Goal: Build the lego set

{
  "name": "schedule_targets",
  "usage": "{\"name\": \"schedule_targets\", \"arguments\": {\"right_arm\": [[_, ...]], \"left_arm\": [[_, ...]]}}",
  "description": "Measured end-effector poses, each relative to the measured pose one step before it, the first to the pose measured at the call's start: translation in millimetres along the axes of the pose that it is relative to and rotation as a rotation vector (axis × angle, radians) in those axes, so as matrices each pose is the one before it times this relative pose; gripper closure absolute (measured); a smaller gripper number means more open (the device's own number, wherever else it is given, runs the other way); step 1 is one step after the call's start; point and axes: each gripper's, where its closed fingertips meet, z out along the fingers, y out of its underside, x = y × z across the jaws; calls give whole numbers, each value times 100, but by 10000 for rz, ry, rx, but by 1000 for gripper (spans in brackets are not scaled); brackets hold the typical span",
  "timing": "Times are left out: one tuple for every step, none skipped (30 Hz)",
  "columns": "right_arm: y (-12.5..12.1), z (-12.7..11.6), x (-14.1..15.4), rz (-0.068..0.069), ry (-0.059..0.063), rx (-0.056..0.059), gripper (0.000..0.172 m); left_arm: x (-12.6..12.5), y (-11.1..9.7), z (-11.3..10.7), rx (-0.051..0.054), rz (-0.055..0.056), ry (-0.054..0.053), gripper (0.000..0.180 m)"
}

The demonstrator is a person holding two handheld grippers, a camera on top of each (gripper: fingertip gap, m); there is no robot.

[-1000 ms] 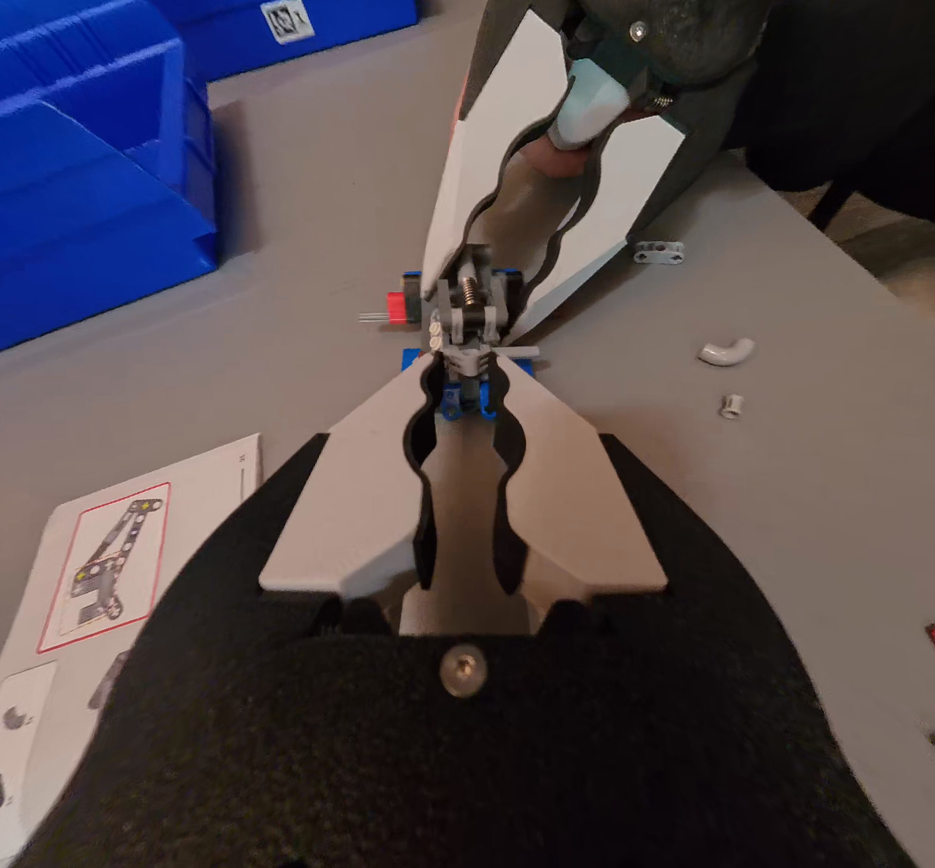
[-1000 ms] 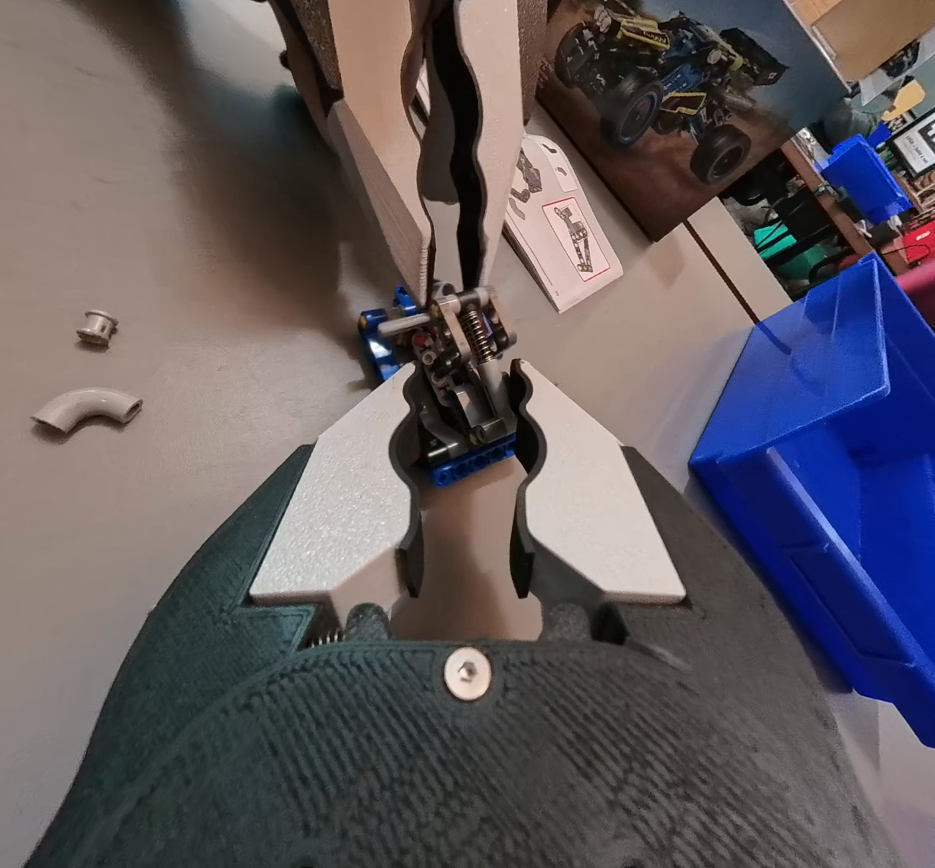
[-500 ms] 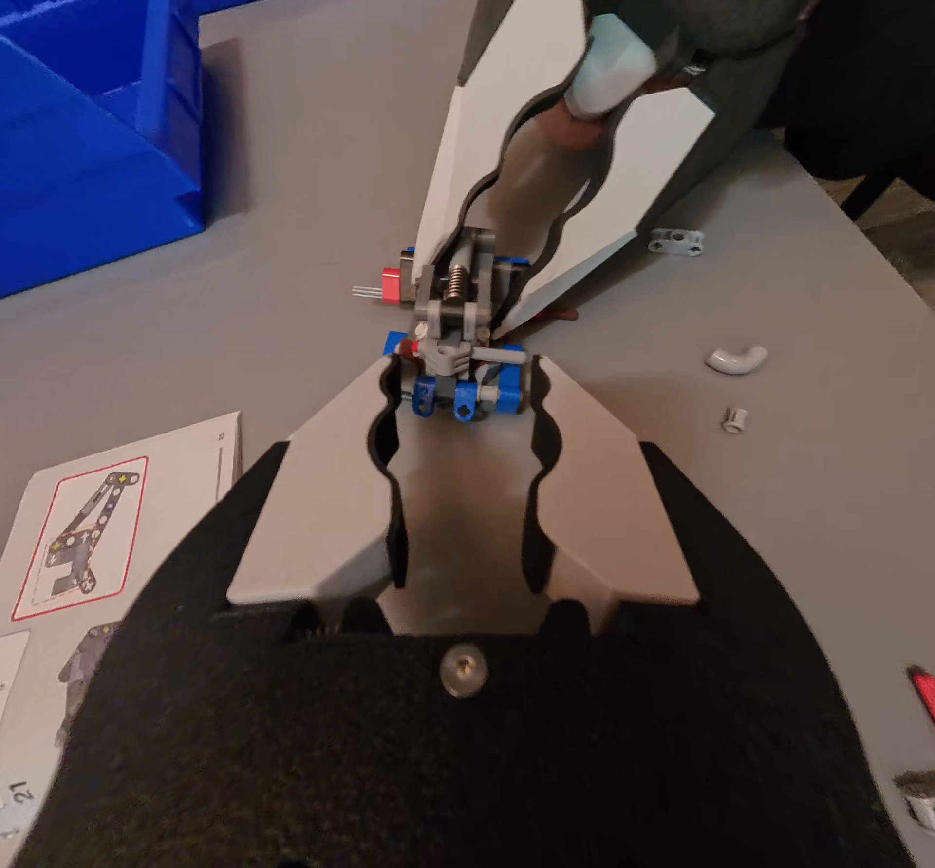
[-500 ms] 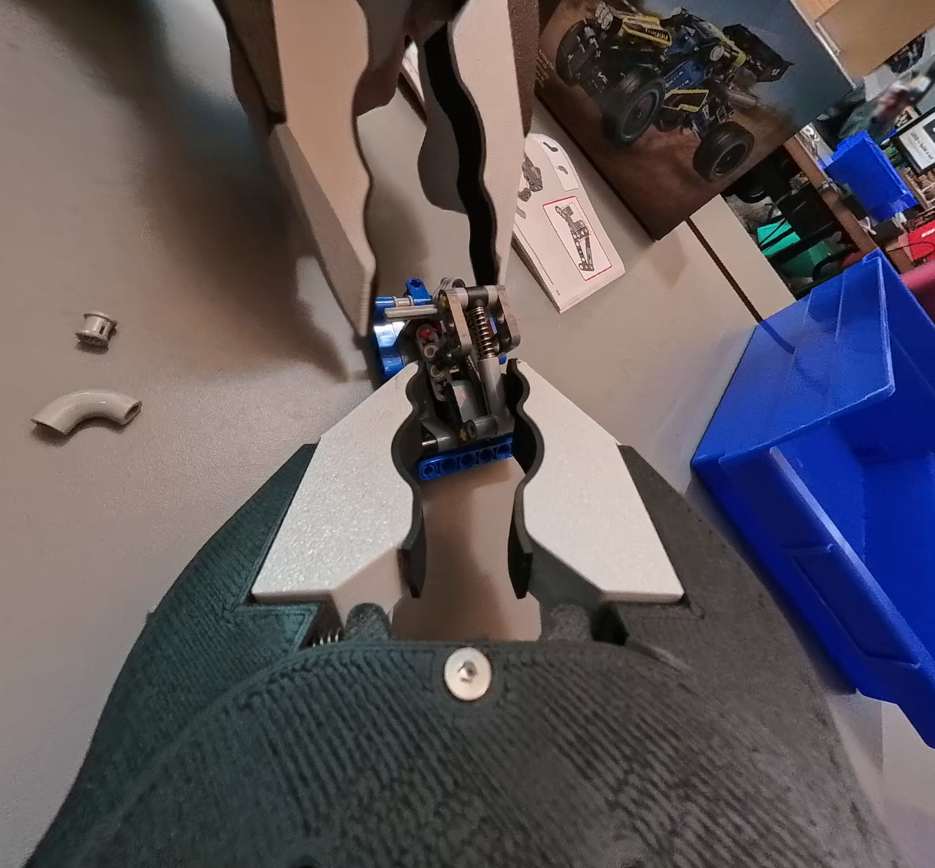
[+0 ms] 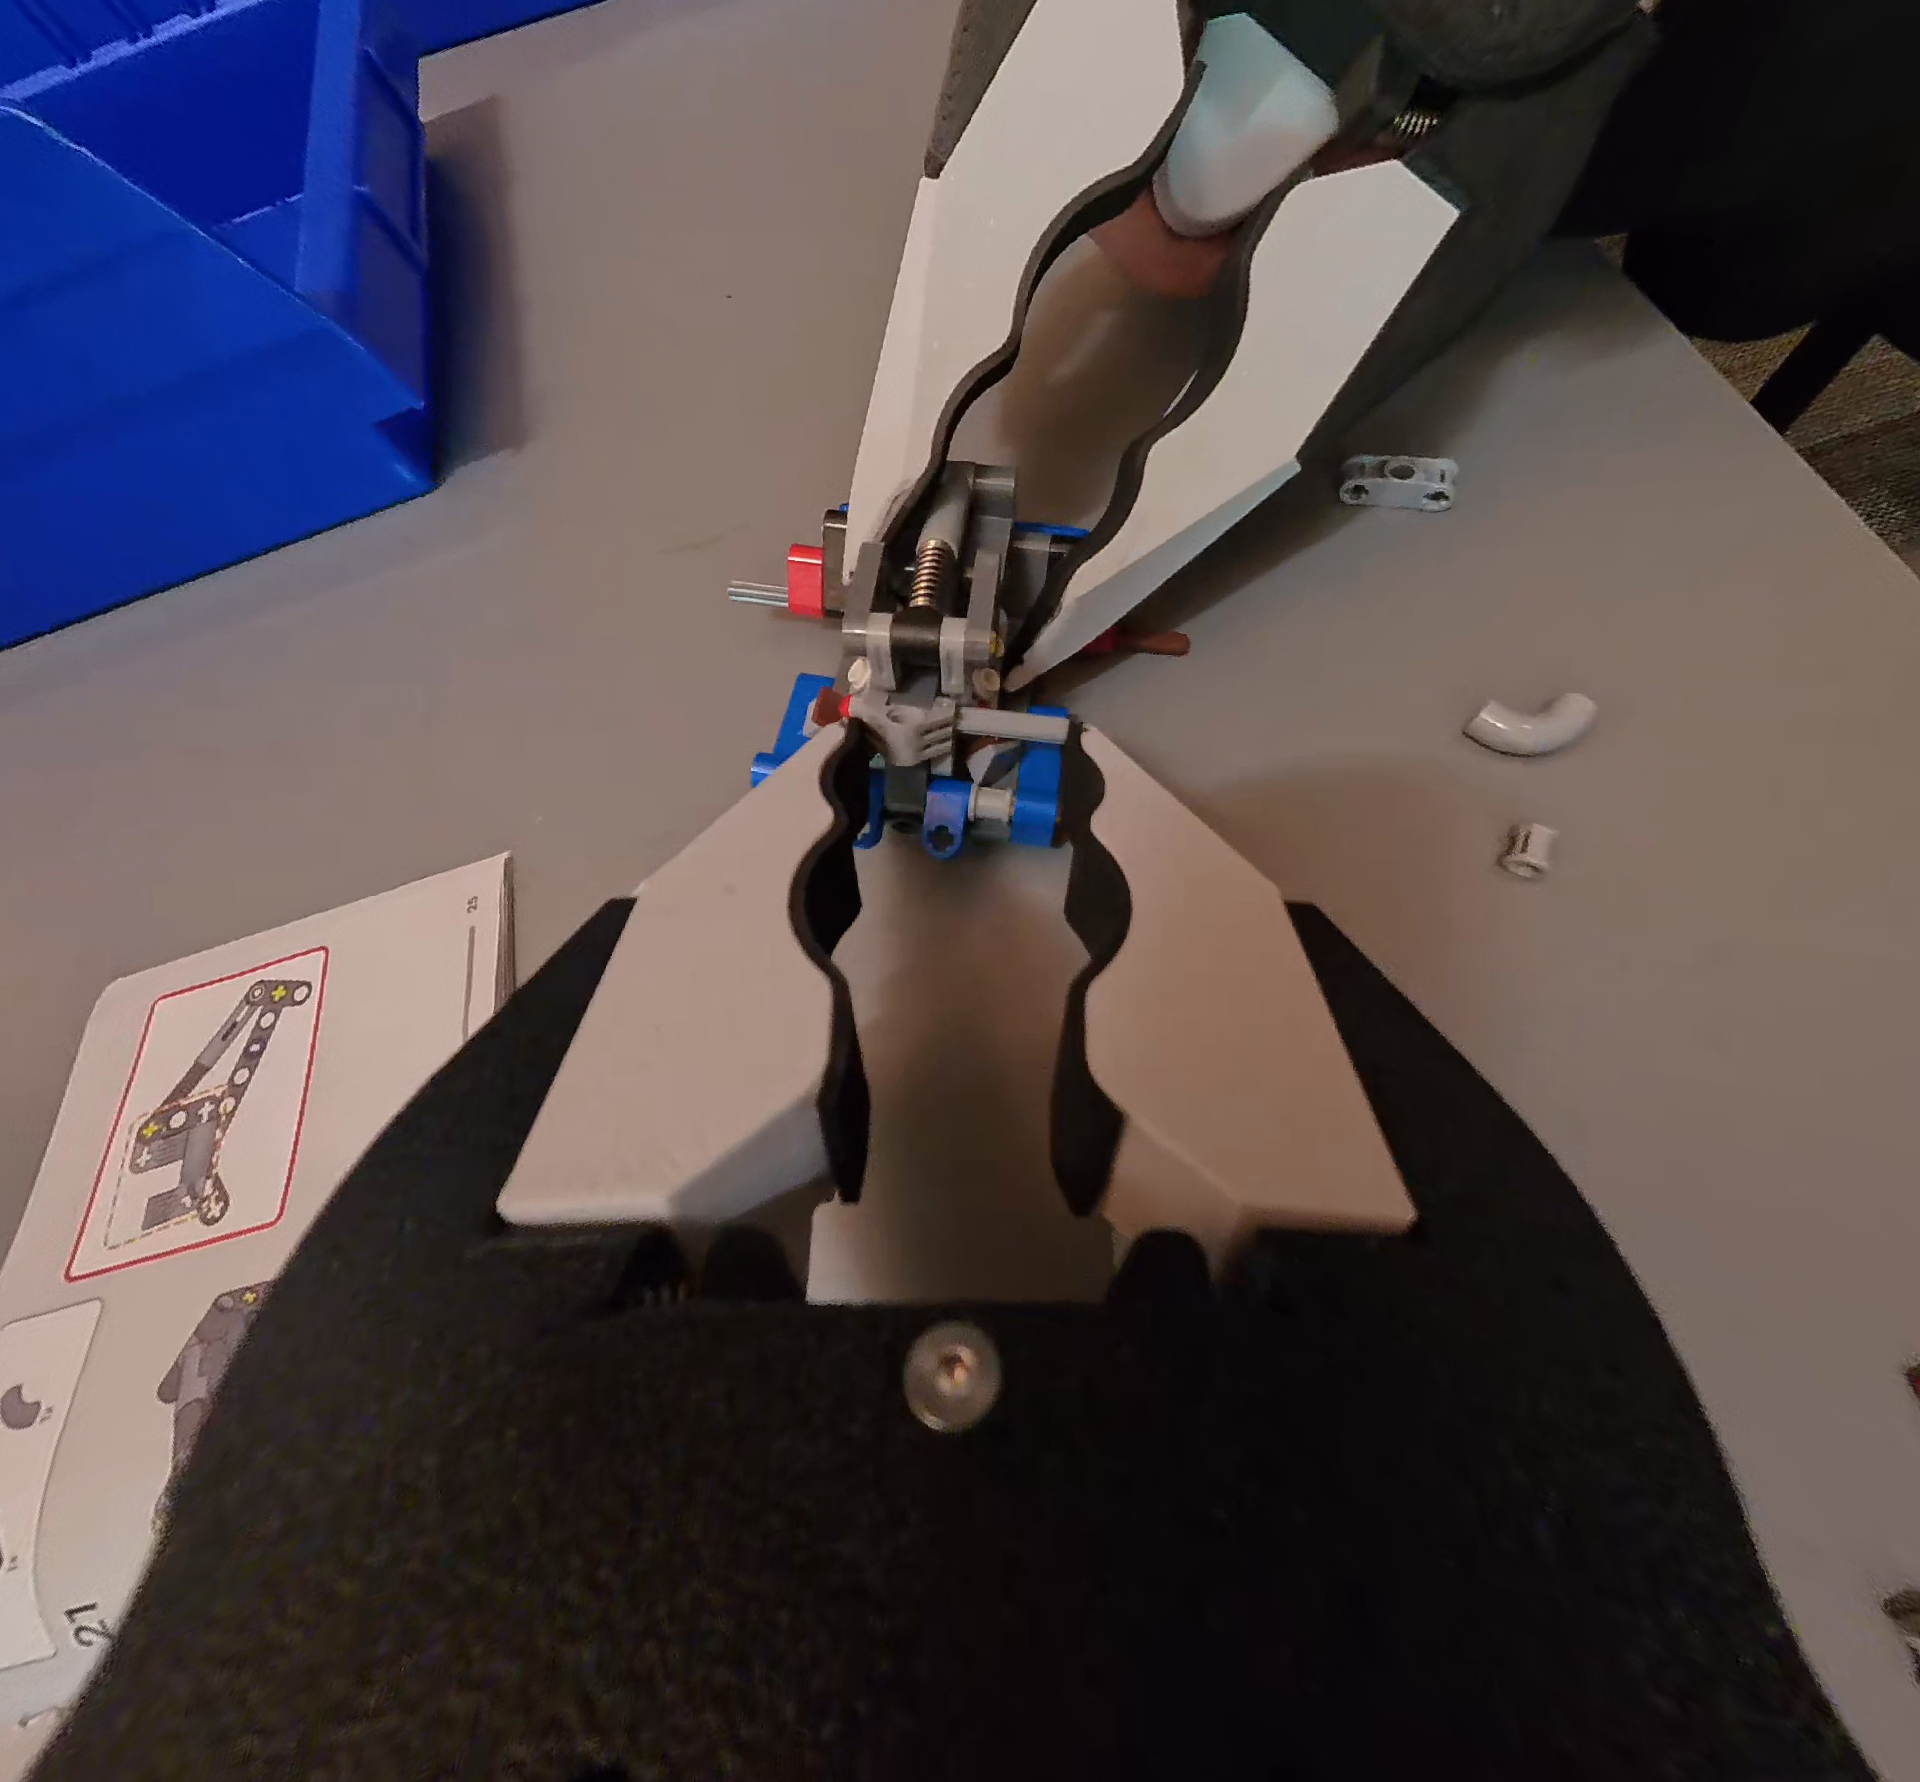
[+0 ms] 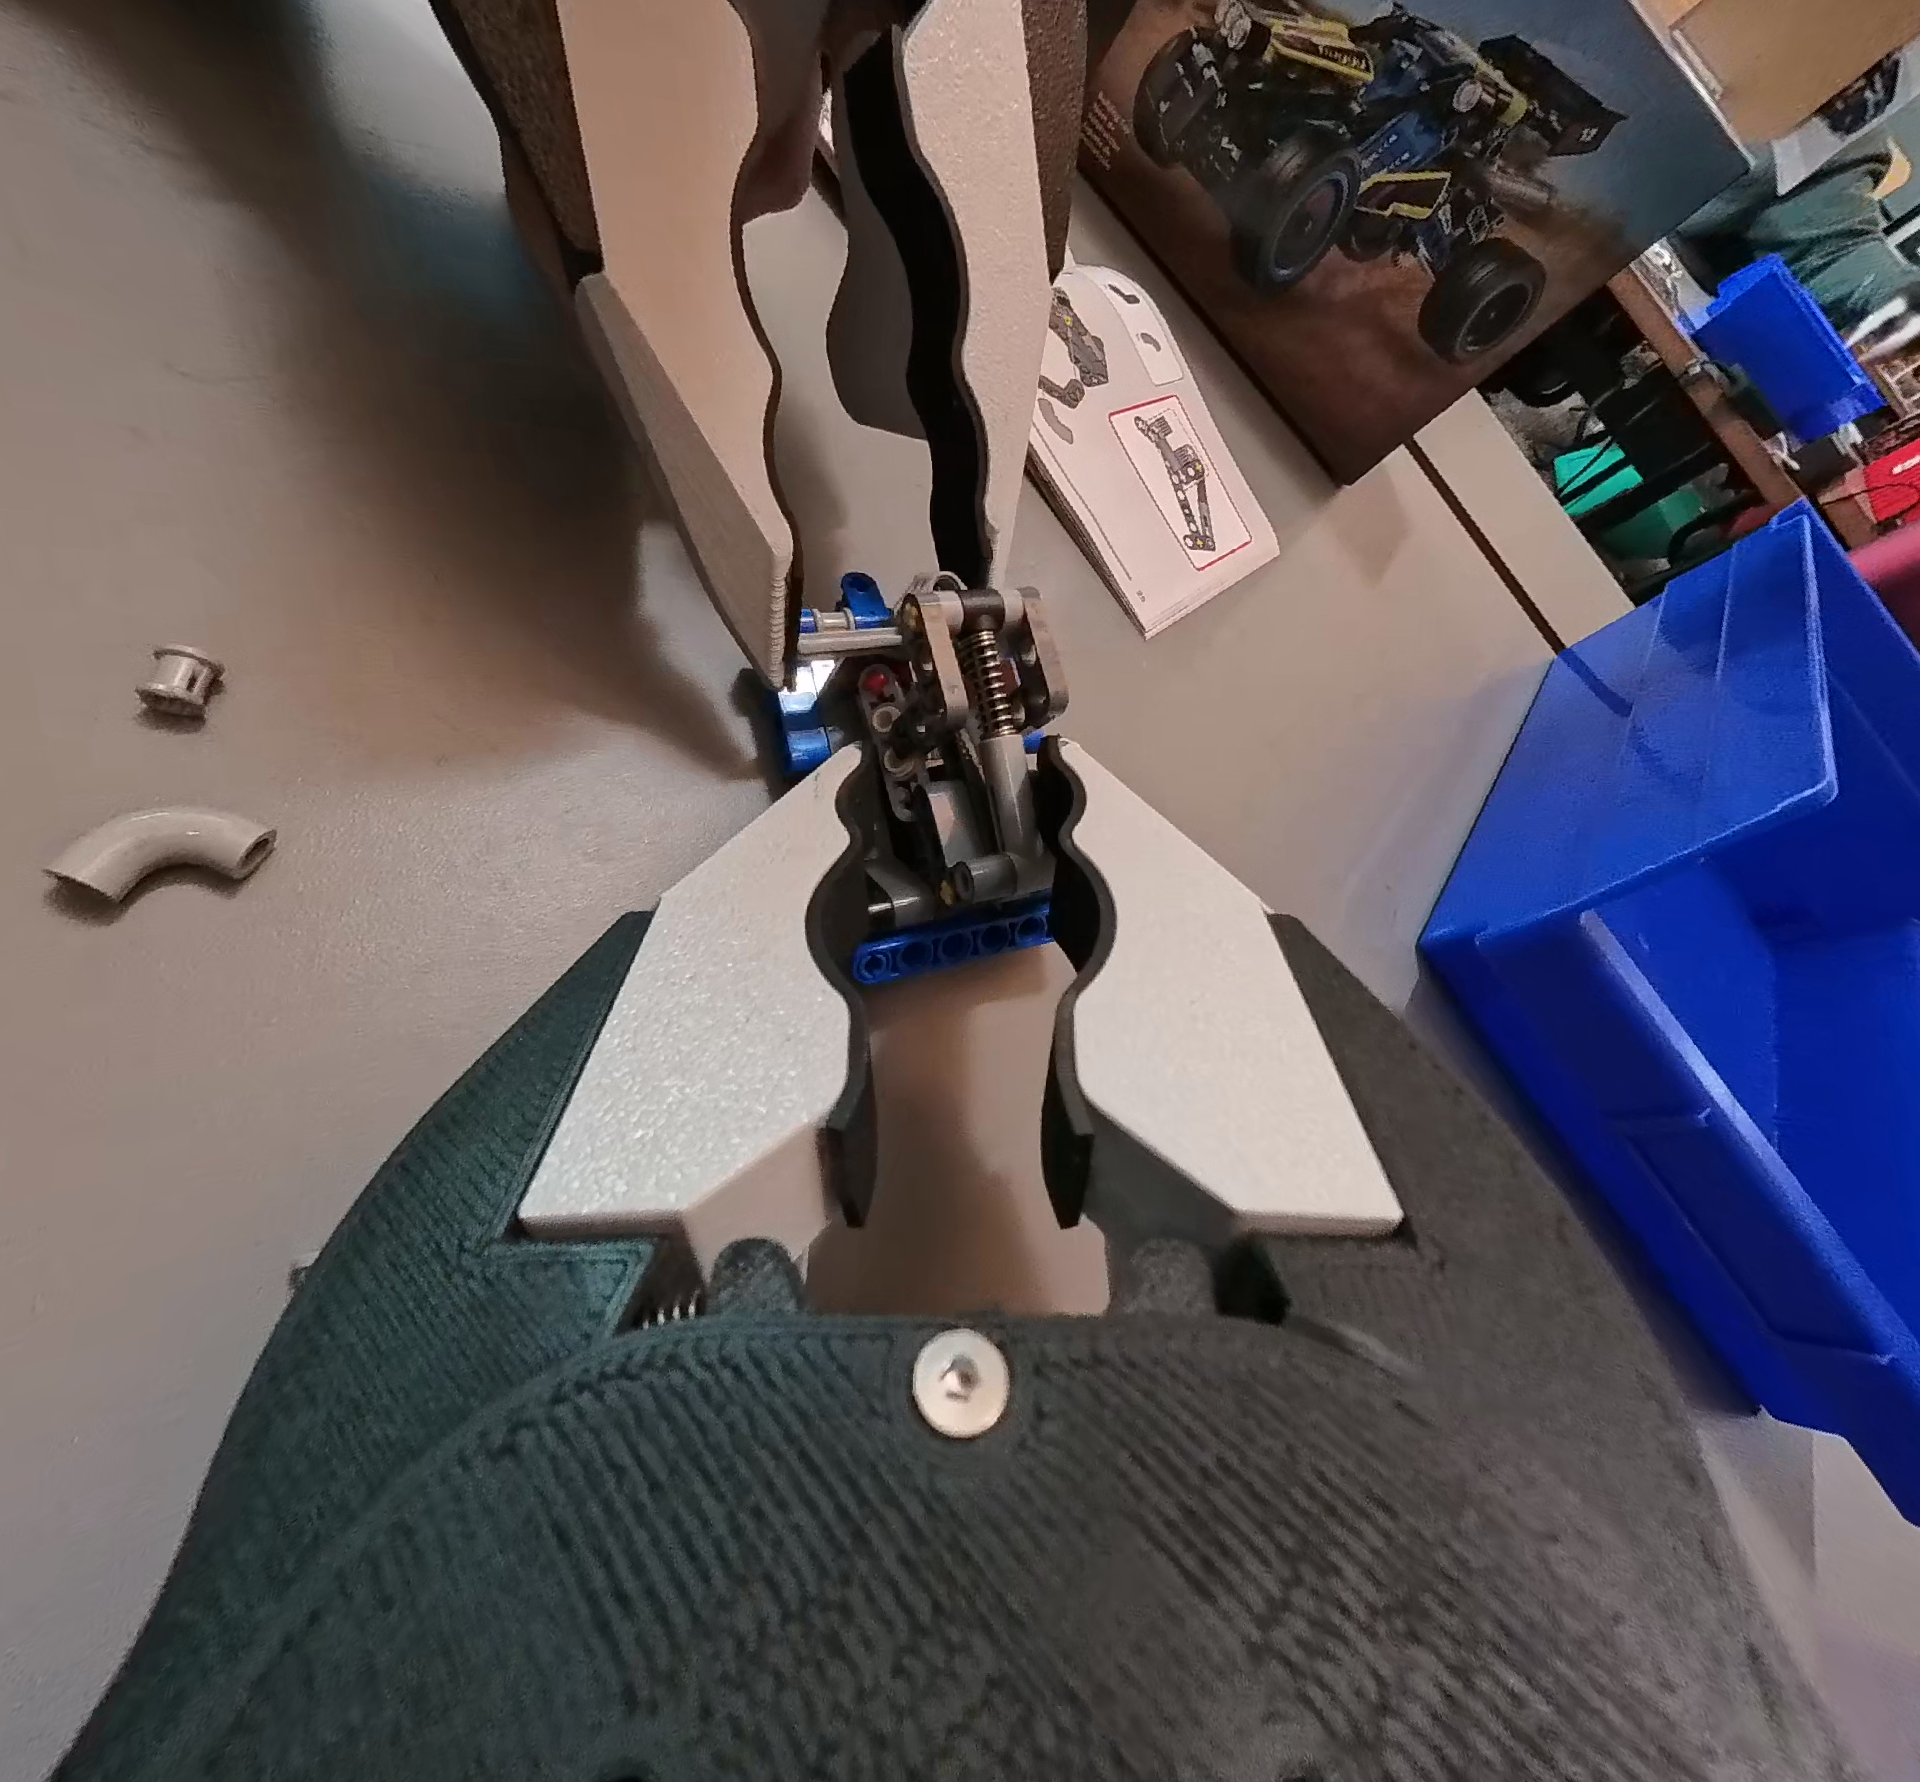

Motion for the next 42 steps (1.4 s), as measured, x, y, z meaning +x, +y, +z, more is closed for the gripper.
{"name": "schedule_targets", "arguments": {"right_arm": [[8, 8, 19, 19, 3, -8, 143], [10, 4, 15, 17, -3, -4, 144], [-1, 6, 9, 11, -3, -2, 144], [1, 0, -6, 4, -2, 0, 144], [-4, -10, 2, 2, -4, 2, 144], [7, 3, 7, 5, 2, -4, 144], [-3, -5, -2, -5, 2, 1, 144], [6, 15, 7, 1, 6, -2, 144], [8, 2, 10, 7, 5, -5, 144], [-2, -1, 11, 5, 1, -3, 144], [10, 3, 0, -1, 3, -2, 144], [4, 8, 17, 1, 9, -6, 144], [3, -1, 1, 3, 2, -2, 144], [-11, 4, -3, 4, -10, 3, 144], [1, -1, 5, -1, 3, -1, 144], [9, 7, 18, -6, 16, -6, 144], [-4, 7, -9, -11, 0, 2, 144], [-12, -2, -6, 1, -7, 3, 144], [2, 6, -1, 5, -4, 0, 144], [-1, 1, 8, -7, 3, 1, 144], [5, 9, 4, -4, 7, -3, 144], [-12, 3, -7, -8, -1, 3, 144], [-2, 6, 11, 9, -3, -1, 144], [1, 0, -10, 4, -5, -1, 144], [1, -1, 3, -2, 1, -1, 144], [-1, 12, -4, -8, -1, 2, 144], [-7, -3, -11, -6, -5, 4, 144], [-2, 6, 17, 6, 1, -2, 144], [0, 12, -1, -8, 1, 1, 144], [-4, 2, -5, -4, -6, 3, 144], [-14, 2, -7, 1, -6, 0, 144], [0, 0, -1, -1, -1, 0, 144], [3, 10, 2, -6, 5, -1, 144], [-7, 7, 0, -7, -1, 0, 144], [-2, 1, -7, 0, -5, 1, 144], [-7, 7, -9, 0, -4, 0, 144], [-8, 3, 8, -1, -4, 2, 144], [-1, 7, 0, 0, -5, 2, 144], [-9, 8, -13, 0, -7, 2, 144], [-5, 1, 2, 5, -5, 0, 144], [7, 0, 1, 3, -6, 1, 144], [0, 0, -2, -1, -2, 0, 144]], "left_arm": [[-18, -5, 21, -2, -23, 3, 147], [-9, -2, 10, 5, -28, 15, 147], [6, -9, 2, 3, -28, 19, 147], [11, -6, -9, 4, -6, 21, 147], [11, -5, 7, 7, 24, -2, 147], [-3, 4, 10, -2, 13, -11, 147], [0, -8, -6, 6, -13, 16, 147], [7, -15, 1, 12, -21, 31, 147], [1, 3, 5, 1, -19, 19, 147], [6, 2, 1, -1, -10, 6, 148], [-13, -10, 12, 4, -2, -3, 148], [-18, 3, 8, -4, -11, -4, 148], [-11, -5, 11, 1, -15, -2, 148], [2, -3, -10, 2, -11, 11, 148], [-36, -14, 6, 8, -26, -3, 148], [-6, 8, 1, -3, -14, 10, 148], [-10, 2, 1, -1, -3, -1, 149], [-9, 0, -1, 0, 9, -9, 149], [-10, 8, 2, -1, 28, -8, 149], [-5, -6, 1, 4, 14, -4, 149], [-16, 0, 3, 1, -4, 1, 149], [-35, 0, -2, 5, 4, -9, 149], [-16, -10, -1, 3, -5, 1, 149], [-20, -2, 7, -2, 7, -11, 149], [-15, 2, 1, -1, -1, -4, 149], [-13, 10, 3, -2, 17, -9, 150], [-16, -6, 3, 4, 23, 0, 150], [-12, 1, 8, 2, -27, 13, 150], [-16, 2, 1, -1, 4, -2, 150], [-7, 0, -1, 2, 50, -23, 150], [-4, -3, 5, -3, 8, -6, 150], [-7, -3, -4, 4, -28, 18, 150], [-13, 0, 6, 2, -5, 9, 151], [-13, 9, 2, -2, 37, -6, 150], [-12, 3, 0, -1, 3, 0, 151], [-7, 2, 1, -1, -5, 0, 151], [-12, -2, 3, 2, -1, -2, 151], [-2, 3, -3, -3, 11, -3, 151], [-8, 8, 7, 1, 5, 3, 151], [-7, -5, -11, 2, 2, 5, 151], [-12, 7, 4, 0, 21, -6, 151], [-7, -1, -2, 0, 13, -5, 152]]}}
